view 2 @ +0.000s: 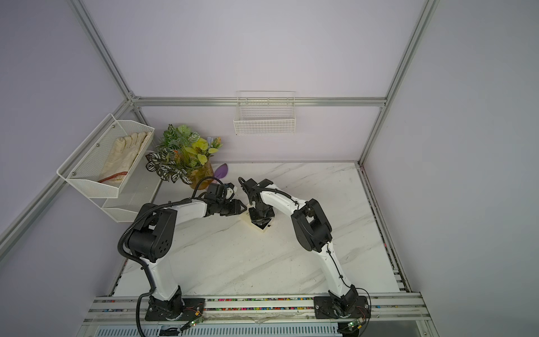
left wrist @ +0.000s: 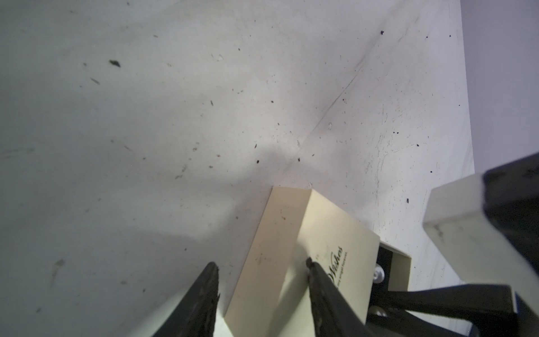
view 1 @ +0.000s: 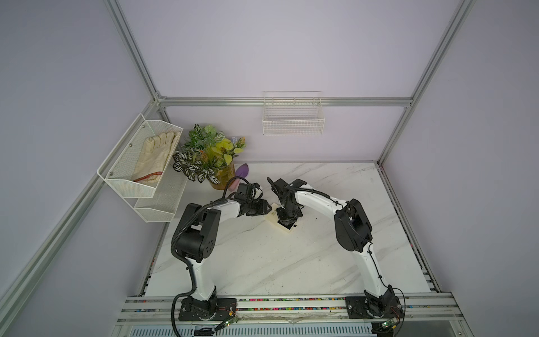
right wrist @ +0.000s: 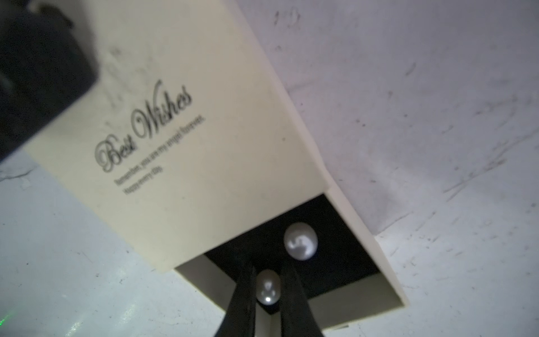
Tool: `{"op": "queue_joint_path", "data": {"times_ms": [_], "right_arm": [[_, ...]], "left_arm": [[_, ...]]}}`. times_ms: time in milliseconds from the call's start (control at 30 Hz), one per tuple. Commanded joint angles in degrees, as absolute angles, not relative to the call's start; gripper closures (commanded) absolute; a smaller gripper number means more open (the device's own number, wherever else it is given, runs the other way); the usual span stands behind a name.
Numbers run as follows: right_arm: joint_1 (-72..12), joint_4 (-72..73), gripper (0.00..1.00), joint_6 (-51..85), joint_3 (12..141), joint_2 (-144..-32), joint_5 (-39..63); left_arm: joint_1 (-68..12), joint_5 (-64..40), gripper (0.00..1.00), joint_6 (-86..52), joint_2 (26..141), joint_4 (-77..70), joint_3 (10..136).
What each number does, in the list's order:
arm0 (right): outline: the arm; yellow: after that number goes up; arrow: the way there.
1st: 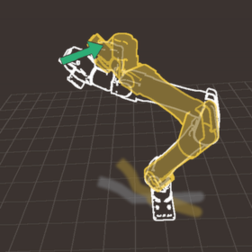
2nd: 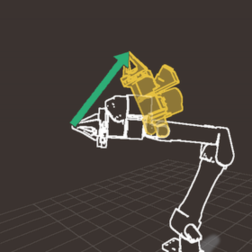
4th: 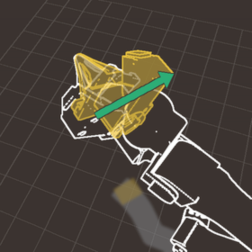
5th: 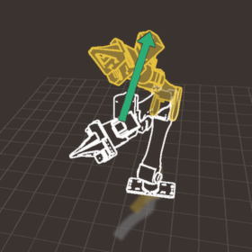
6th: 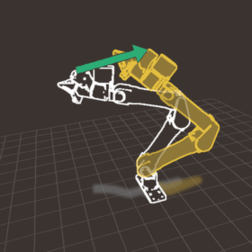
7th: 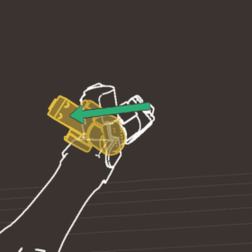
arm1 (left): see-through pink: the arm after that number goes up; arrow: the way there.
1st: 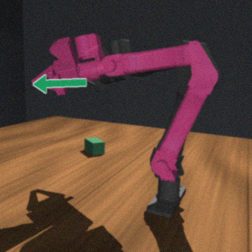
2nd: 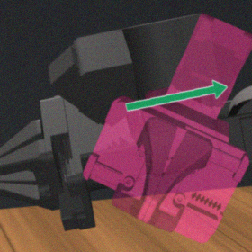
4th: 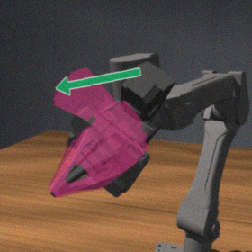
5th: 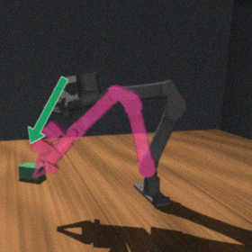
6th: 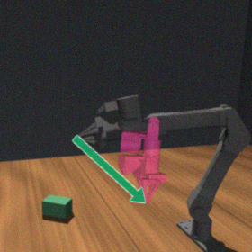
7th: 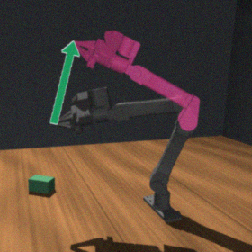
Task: Place the earrings into the drawer-style jewelry box
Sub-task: Insert the earring into the inner lining.
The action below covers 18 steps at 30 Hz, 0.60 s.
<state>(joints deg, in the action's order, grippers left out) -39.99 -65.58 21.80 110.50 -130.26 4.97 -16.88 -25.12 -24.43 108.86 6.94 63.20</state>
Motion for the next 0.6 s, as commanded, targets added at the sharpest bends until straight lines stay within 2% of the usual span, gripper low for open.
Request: {"op": "queue_joint_path", "data": {"times_ms": [0, 567], "right_arm": [[-40.3, -66.0, 1.0, 22.0, 111.8, -131.7, 5.2], [-40.3, -65.5, 1.0, 22.2, 112.5, -132.6, 5.5]], "left_arm": [[-17.3, -24.4, 0.51, -23.5, 110.8, 8.0, 65.6], [-17.4, -24.6, 0.51, -23.5, 111.0, 7.9, 65.9]]}}
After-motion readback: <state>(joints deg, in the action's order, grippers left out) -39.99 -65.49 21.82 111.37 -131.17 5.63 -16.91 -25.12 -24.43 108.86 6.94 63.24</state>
